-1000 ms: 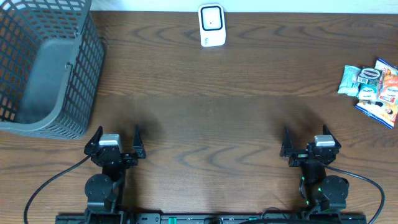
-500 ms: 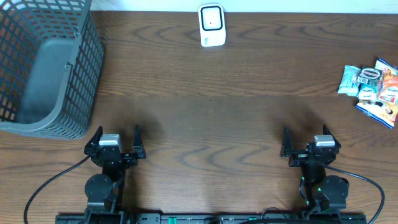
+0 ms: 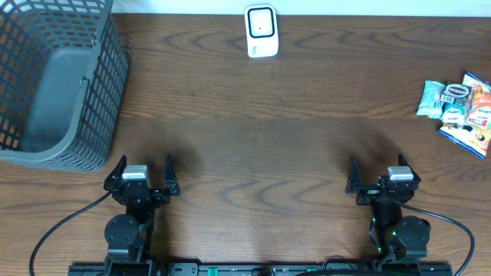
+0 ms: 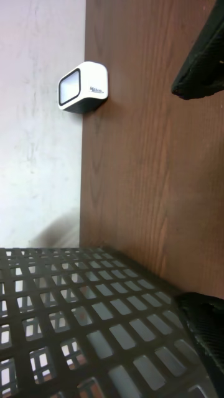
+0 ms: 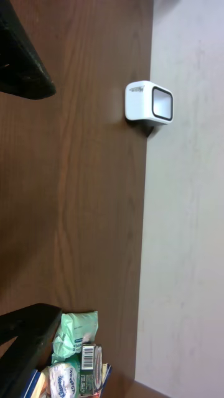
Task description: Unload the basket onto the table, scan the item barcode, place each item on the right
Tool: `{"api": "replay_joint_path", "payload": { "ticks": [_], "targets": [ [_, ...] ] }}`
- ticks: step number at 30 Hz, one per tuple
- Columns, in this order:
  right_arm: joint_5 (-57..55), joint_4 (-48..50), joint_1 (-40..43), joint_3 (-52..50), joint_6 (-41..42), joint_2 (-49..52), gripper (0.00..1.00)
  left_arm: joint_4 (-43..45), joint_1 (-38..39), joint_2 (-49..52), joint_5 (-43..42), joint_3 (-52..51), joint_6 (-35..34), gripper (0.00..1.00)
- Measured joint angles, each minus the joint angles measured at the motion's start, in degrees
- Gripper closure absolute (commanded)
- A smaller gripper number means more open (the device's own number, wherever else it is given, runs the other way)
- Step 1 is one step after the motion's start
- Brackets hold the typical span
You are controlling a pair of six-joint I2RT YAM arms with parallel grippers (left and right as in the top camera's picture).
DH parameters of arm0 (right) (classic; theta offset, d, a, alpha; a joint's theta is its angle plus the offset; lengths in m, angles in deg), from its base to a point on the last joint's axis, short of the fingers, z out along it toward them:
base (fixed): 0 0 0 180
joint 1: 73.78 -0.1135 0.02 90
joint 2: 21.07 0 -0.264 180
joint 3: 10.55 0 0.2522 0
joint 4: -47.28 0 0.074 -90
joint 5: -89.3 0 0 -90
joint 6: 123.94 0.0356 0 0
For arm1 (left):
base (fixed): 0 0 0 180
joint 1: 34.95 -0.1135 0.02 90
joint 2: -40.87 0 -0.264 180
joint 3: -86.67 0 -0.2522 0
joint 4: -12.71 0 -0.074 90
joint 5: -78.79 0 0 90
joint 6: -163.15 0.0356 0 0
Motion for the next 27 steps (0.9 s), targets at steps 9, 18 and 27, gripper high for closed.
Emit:
{"api": "replay_joint_path", "payload": {
  "ticks": [9, 18, 27],
  "targets": [
    [0.0, 0.0, -0.07, 0.0, 0.0, 0.0, 0.01, -0.02, 0.0, 0.0, 0.0, 0.0, 0.0, 0.02],
    [0.0, -0.04, -0.31, 0.0, 0.0, 0.0, 0.01, 0.0, 0.0, 0.0, 0.0, 0.0, -0.02, 0.02],
    [0.0, -0.07, -1.25, 0.0, 0.0, 0.0, 0.01, 0.0, 0.0, 0.0, 0.0, 0.0, 0.0, 0.02]
  ]
}}
